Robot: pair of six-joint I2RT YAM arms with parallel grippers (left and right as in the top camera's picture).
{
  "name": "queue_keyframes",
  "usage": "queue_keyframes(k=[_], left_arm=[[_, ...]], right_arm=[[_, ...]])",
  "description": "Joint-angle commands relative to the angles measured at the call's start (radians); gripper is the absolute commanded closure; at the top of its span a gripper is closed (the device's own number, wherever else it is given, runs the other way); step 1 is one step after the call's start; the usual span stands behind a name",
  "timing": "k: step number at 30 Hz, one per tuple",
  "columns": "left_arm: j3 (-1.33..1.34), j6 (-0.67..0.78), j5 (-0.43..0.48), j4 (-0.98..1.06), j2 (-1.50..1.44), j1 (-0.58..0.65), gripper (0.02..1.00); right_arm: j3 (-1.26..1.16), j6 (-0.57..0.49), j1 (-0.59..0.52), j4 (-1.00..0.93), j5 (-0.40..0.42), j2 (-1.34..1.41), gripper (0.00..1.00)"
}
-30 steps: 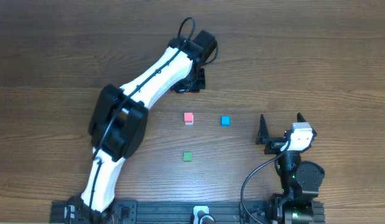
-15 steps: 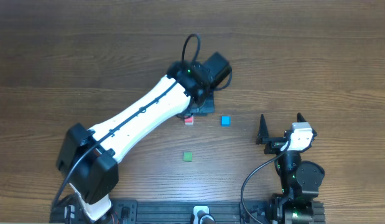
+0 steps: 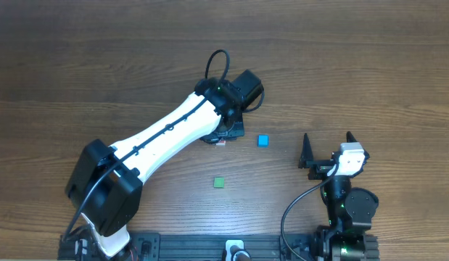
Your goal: Stack Cubes
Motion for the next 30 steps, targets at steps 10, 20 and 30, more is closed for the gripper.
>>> queue_keyframes(k=[10, 20, 30], left_arm=[[-0.034, -0.014, 0.018, 0.011, 0.035, 0.016, 0.864], [-0.034, -0.014, 0.022, 0.016, 0.067, 0.015, 0.866], [-0.034, -0.014, 0.023, 0.026, 0.071, 0.015, 0.866]], right_arm=[[-0.005, -0.001, 0.002, -0.003, -0.008, -0.011, 0.009], [-0.005, -0.001, 0.002, -0.003, -0.008, -0.011, 0.009], [-0.005, -0.001, 0.002, -0.003, -0.008, -0.011, 0.009]])
